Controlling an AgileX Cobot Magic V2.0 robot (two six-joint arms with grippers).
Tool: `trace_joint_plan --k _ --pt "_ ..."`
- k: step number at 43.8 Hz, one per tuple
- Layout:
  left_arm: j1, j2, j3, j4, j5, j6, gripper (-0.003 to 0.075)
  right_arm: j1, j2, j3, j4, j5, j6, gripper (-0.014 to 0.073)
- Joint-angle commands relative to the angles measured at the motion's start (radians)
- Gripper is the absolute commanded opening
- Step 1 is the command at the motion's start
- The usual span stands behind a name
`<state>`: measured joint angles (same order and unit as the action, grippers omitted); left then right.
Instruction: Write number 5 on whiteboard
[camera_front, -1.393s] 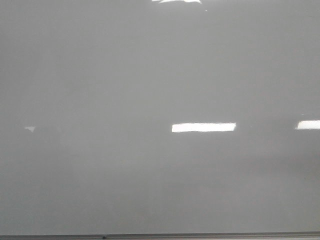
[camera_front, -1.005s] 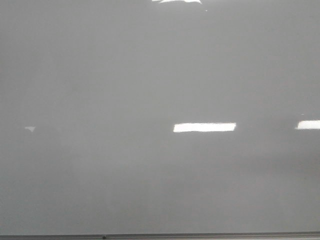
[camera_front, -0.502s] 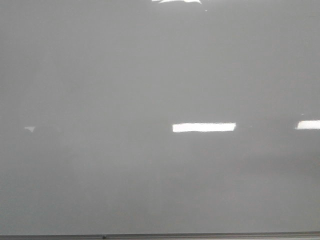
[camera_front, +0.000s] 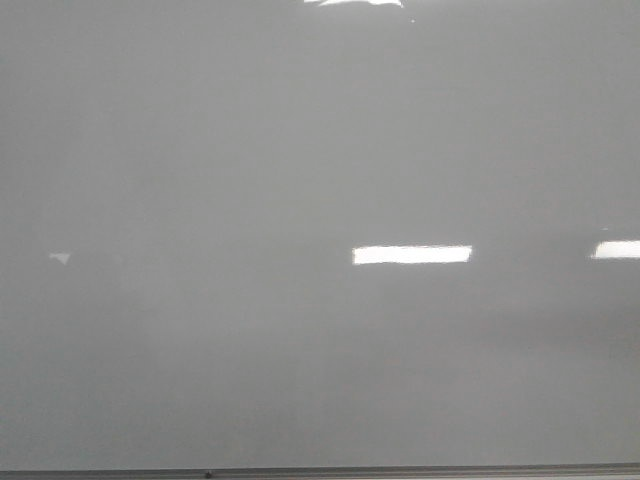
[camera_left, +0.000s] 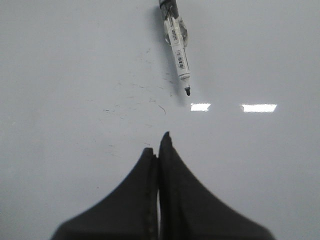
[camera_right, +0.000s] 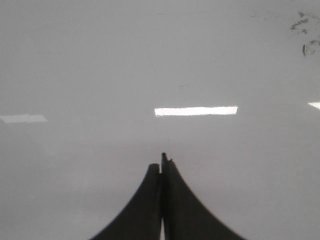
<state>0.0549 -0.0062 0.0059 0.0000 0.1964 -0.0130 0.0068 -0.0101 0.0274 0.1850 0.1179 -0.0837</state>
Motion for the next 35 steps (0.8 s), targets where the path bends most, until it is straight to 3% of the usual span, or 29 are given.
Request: trace_joint_plan --k 1,7,17,26,35 --pt "0.001 -0.013 0.006 -0.007 -0.093 -0.002 -0.002 0.001 -0.02 -0.015 0.0 -0.086 0.0 -0.0071" --pt "0.001 -0.013 0.006 -0.01 -0.1 -0.002 -0.002 0.001 -0.02 -0.015 0.0 -0.098 0.0 -0.0071" --pt "0.001 -0.013 -0.018 -0.037 -0.261 -0.002 -0.002 0.001 -0.02 -0.087 0.0 -0.097 0.0 -0.0071" --pt "0.001 0.068 -0.21 -0.03 -0.102 -0.002 -0.002 0.001 0.07 -0.293 0.0 0.09 0.0 -0.0062" --pt "0.001 0.3 -0.379 -0.006 0.119 -0.002 -0.002 0.001 0.268 -0.438 0.0 0.119 0.0 -0.0062"
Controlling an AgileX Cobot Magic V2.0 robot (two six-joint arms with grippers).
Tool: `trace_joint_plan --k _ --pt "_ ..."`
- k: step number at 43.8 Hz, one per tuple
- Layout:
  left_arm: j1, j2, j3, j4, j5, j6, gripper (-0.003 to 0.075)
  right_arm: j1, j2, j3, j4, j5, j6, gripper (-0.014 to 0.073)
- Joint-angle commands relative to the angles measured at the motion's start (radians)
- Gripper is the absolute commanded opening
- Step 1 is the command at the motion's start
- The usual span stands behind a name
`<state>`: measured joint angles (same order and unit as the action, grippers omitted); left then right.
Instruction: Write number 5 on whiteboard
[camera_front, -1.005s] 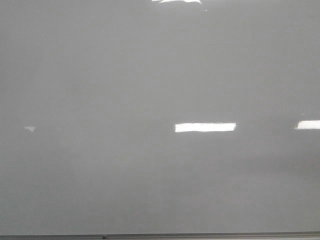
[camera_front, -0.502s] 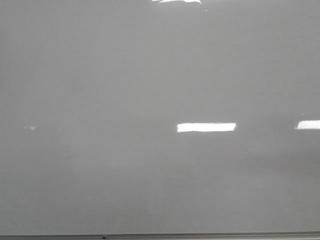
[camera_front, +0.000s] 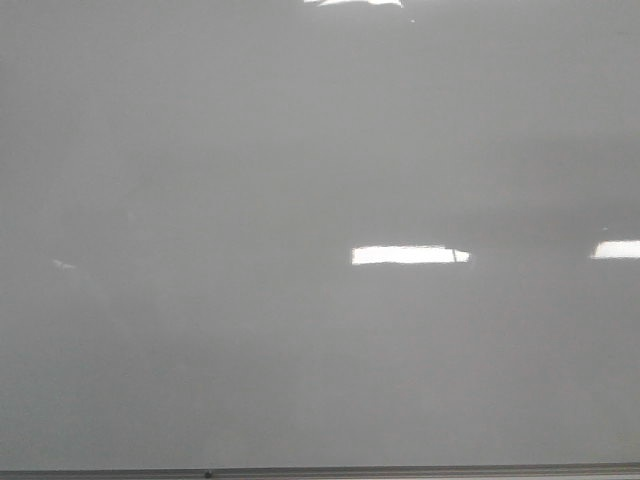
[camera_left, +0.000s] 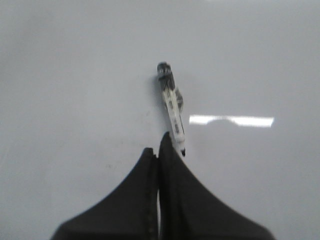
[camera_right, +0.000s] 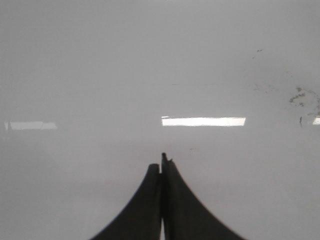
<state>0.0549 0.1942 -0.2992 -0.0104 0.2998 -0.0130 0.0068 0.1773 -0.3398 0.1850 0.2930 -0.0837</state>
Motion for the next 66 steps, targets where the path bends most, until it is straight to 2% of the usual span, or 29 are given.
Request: trace_joint_plan --k 1,9,12,13,14,17,21,24,27,33,38,43,49,66 --pt "0.001 0.119 -0.08 0.004 0.026 -0.002 -0.002 0.001 0.096 -0.078 0.0 -0.058 0.0 -0.0062" --pt "0.001 0.185 -0.1 0.01 0.033 -0.002 -0.0018 0.001 0.139 -0.094 0.0 -0.062 0.0 -0.0048" --pt "0.001 0.185 -0.097 0.01 0.035 -0.002 0.0008 0.001 0.138 -0.094 0.0 -0.063 0.0 0.0009" --pt "0.001 0.185 -0.097 0.01 0.035 -0.002 0.0029 0.001 0.138 -0.094 0.0 -0.063 0.0 0.0053" --pt "0.001 0.185 -0.097 0.01 0.033 -0.002 0.0067 0.001 0.138 -0.094 0.0 -0.063 0.0 0.0079" --pt "0.001 0.185 -0.097 0.01 0.033 -0.002 0.0197 0.001 0.138 -0.094 0.0 -0.063 0.0 0.0232" --pt "0.001 0.185 -0.097 0.01 0.031 -0.002 0.0449 0.001 0.138 -0.094 0.0 -0.063 0.0 0.0432" --pt "0.001 0.185 -0.097 0.01 0.015 -0.002 0.0592 0.001 0.138 -0.094 0.0 -0.063 0.0 0.0528" --pt "0.001 0.185 -0.097 0.004 -0.013 -0.002 0.0665 0.001 0.138 -0.094 0.0 -0.063 0.0 0.0564" --pt "0.001 0.205 -0.102 -0.003 -0.021 -0.002 0.0652 0.001 0.138 -0.094 0.0 -0.064 0.0 0.0558" --pt "0.001 0.297 -0.136 -0.011 -0.017 -0.002 0.0648 0.001 0.138 -0.094 0.0 -0.065 0.0 0.0558" --pt "0.001 0.454 -0.208 -0.021 -0.039 -0.002 0.0648 0.001 0.138 -0.094 0.0 -0.065 0.0 0.0558" --pt "0.001 0.659 -0.314 -0.111 -0.039 -0.002 0.064 0.001 0.138 -0.094 0.0 -0.065 0.0 0.0558" --pt "-0.001 1.088 -0.563 -0.114 -0.107 -0.002 0.0636 0.001 0.138 -0.094 0.0 -0.065 0.0 0.0558"
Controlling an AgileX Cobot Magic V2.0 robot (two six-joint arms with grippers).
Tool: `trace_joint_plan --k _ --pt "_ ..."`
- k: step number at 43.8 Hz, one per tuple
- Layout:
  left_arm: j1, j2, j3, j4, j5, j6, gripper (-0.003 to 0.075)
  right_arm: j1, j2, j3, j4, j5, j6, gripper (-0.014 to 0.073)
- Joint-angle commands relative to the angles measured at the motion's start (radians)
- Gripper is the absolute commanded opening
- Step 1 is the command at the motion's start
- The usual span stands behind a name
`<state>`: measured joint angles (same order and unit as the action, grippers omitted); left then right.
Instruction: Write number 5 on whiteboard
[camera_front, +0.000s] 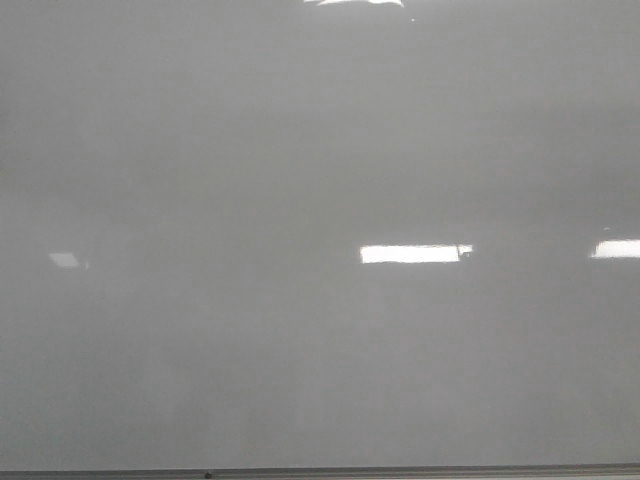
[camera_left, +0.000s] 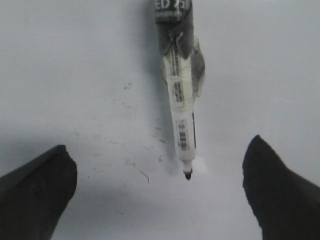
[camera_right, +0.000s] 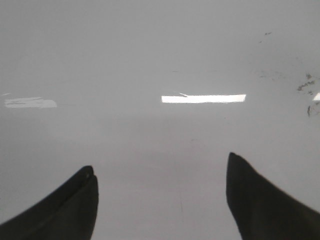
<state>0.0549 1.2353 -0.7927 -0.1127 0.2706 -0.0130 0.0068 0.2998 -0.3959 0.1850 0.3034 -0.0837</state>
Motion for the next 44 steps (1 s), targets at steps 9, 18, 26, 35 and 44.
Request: trace_joint_plan --k 9,18,26,35,44 --pt "-0.031 0.163 -0.118 -0.011 -0.12 -0.002 0.0636 0.001 0.015 -0.038 0.0 -0.076 0.0 0.0558" --pt "-0.063 0.216 -0.135 -0.03 -0.195 -0.002 0.0533 0.001 0.015 -0.038 0.0 -0.076 0.0 0.0558" --pt "-0.063 0.222 -0.135 -0.033 -0.218 -0.002 0.0307 0.001 0.015 -0.038 0.0 -0.076 0.0 0.0558" --pt "-0.063 0.222 -0.135 0.007 -0.192 -0.002 0.0036 0.001 0.015 -0.038 0.0 -0.076 0.0 0.0558" --pt "-0.078 0.168 -0.148 0.101 0.035 0.031 -0.002 0.001 0.015 -0.038 0.0 -0.076 0.0 0.0558"
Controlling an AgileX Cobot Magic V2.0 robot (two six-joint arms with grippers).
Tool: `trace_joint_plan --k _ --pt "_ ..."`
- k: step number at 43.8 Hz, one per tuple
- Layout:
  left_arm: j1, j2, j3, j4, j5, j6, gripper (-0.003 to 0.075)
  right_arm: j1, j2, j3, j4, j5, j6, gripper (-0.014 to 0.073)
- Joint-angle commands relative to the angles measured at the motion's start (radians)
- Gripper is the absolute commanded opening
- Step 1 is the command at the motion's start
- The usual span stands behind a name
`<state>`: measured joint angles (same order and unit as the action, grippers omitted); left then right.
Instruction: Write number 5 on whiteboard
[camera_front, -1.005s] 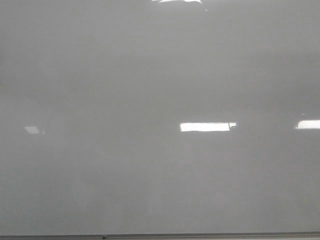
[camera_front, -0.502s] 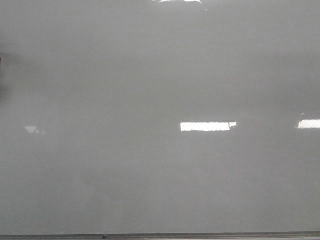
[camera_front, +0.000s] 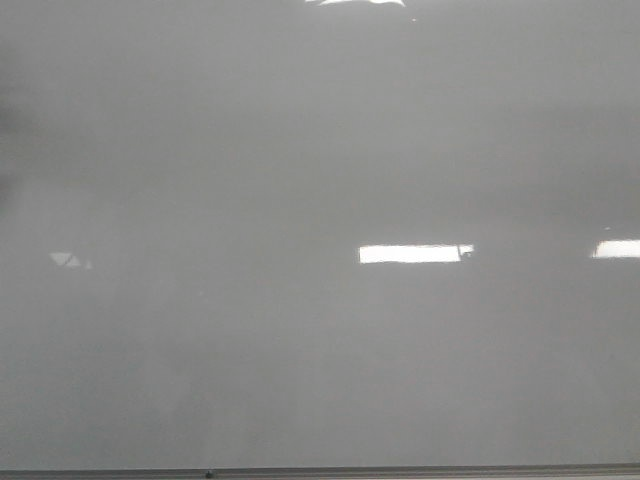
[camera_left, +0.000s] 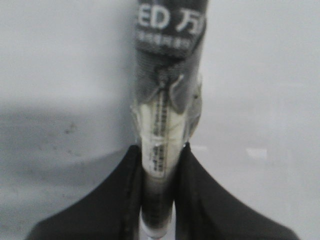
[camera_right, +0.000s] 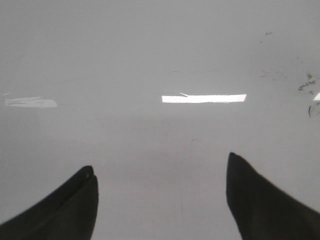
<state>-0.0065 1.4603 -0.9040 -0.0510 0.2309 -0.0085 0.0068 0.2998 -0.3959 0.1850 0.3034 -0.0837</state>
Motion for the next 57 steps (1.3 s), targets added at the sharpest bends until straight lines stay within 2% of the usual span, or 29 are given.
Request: trace_joint_plan --k 1,8,15,18,28,36,41,46,50,57 --pt "-0.025 -0.063 -0.044 0.051 0.121 0.048 -0.002 0.001 0.015 -0.038 0.0 -0.076 0.0 0.0558" --pt "-0.154 -0.083 -0.126 0.051 0.456 0.343 -0.002 0.001 0.017 -0.038 0.0 -0.058 -0.001 0.0558" --pt "-0.364 -0.083 -0.186 0.051 0.717 0.662 -0.002 0.001 0.03 -0.052 0.0 0.016 -0.025 0.0558" --pt "-0.464 -0.083 -0.207 0.051 0.785 0.74 -0.002 0.001 0.054 -0.069 0.0 0.063 -0.055 0.0558" --pt "-0.718 -0.083 -0.241 0.067 0.812 0.758 -0.002 0.065 0.198 -0.173 0.015 0.224 -0.131 0.0558" --pt "-0.869 -0.083 -0.243 0.15 0.819 0.758 -0.002 0.2 0.374 -0.306 0.094 0.431 -0.318 0.0558" --pt "-0.918 -0.083 -0.243 0.164 0.819 0.758 -0.002 0.31 0.476 -0.403 0.172 0.545 -0.425 0.0558" --pt "-0.939 -0.083 -0.243 0.173 0.819 0.758 -0.002 0.402 0.593 -0.49 0.178 0.63 -0.477 0.0558" --pt "-0.939 -0.083 -0.243 0.178 0.819 0.758 -0.002 0.487 0.665 -0.541 0.178 0.623 -0.521 0.0558" --pt "-0.939 -0.083 -0.243 0.178 0.819 0.758 -0.002 0.624 0.766 -0.572 0.178 0.53 -0.544 0.0558"
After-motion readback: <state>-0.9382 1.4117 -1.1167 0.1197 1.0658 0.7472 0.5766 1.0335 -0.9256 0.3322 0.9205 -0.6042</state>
